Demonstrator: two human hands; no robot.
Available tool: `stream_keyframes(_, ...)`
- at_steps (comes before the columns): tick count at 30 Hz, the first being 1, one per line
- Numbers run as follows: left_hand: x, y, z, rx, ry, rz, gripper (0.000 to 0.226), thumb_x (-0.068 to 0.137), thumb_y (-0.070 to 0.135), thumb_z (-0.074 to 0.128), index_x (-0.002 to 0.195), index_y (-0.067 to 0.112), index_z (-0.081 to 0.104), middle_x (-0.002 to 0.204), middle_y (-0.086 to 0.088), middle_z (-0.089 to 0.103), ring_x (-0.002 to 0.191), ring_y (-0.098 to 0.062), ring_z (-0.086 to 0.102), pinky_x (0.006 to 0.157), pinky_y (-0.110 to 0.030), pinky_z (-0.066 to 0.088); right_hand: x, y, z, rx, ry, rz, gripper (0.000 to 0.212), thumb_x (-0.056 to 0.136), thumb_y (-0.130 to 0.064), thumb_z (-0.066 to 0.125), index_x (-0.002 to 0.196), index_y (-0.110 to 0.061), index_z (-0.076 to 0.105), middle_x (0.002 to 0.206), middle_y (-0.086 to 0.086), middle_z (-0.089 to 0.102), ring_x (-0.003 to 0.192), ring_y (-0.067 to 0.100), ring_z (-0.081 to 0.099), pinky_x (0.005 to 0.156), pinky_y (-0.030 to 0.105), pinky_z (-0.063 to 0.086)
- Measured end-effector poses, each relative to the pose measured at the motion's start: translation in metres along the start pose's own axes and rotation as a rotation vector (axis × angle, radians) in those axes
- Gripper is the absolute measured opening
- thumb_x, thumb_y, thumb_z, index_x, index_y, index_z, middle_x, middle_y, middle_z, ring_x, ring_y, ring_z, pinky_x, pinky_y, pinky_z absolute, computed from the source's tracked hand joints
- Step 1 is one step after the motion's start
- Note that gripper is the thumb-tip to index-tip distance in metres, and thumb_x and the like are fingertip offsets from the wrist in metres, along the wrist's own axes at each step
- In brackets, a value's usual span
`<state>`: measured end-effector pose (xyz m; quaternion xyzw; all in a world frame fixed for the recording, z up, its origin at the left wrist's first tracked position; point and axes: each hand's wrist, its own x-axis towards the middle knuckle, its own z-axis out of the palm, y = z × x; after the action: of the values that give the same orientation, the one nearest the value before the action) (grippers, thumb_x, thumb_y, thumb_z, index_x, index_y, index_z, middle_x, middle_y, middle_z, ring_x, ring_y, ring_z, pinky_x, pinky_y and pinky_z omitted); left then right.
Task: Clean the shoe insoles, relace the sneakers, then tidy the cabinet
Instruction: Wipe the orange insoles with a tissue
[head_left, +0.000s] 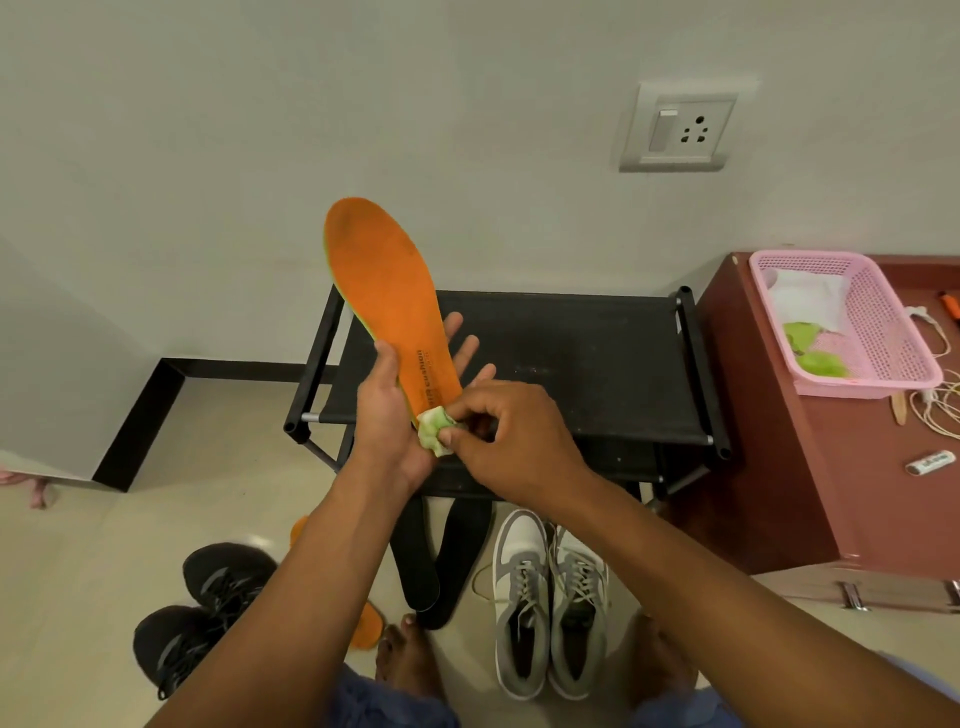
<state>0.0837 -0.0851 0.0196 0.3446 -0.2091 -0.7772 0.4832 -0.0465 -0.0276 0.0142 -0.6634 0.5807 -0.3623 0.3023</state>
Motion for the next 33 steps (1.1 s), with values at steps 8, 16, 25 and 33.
stream_keyframes(8, -0.004, -0.002, 0.008, 0.168, -0.022, -0.045, 0.062, 0.107, 0.059, 0.010, 0.138, 0.029, 0.054, 0.143, 0.001, 0.063, 0.132, -0.026, 0.061, 0.103, -0.052, 0.048, 0.013, 0.008, -0.029, 0.599, -0.065, 0.298, 0.018, 0.096, -0.015, 0.071, 0.113, -0.010, 0.074, 0.104, 0.006, 0.078, 0.098, 0.022, 0.075, 0.087, 0.042, 0.062)
stream_keyframes(16, -0.005, -0.009, 0.011, 0.199, -0.018, -0.084, 0.062, 0.108, 0.058, 0.012, 0.145, 0.024, 0.049, 0.144, -0.002, 0.063, 0.130, -0.030, 0.062, 0.106, -0.051, 0.046, 0.016, 0.015, -0.021, 0.413, -0.006, 0.240, 0.012, 0.093, -0.019, 0.076, 0.102, -0.013, 0.070, 0.091, 0.005, 0.076, 0.083, 0.019, 0.073, 0.082, 0.043, 0.063)
stream_keyframes(25, 0.002, -0.006, 0.004, 0.133, 0.046, -0.101, 0.074, 0.105, 0.064, 0.012, 0.147, 0.017, 0.051, 0.144, -0.003, 0.063, 0.134, -0.026, 0.059, 0.120, -0.055, 0.034, 0.007, 0.008, -0.017, 0.144, -0.025, 0.004, 0.021, 0.092, -0.038, 0.073, 0.106, -0.023, 0.078, 0.101, -0.015, 0.068, 0.091, 0.004, 0.064, 0.076, 0.021, 0.052)
stream_keyframes(33, -0.001, -0.005, 0.003, 0.175, 0.038, -0.053, 0.063, 0.108, 0.059, 0.013, 0.145, 0.022, 0.048, 0.138, -0.003, 0.067, 0.129, -0.027, 0.062, 0.117, -0.052, 0.038, 0.009, 0.011, -0.018, 0.079, 0.077, -0.014, 0.017, 0.094, -0.037, 0.069, 0.107, -0.026, 0.070, 0.097, -0.014, 0.072, 0.089, 0.009, 0.069, 0.076, 0.039, 0.060)
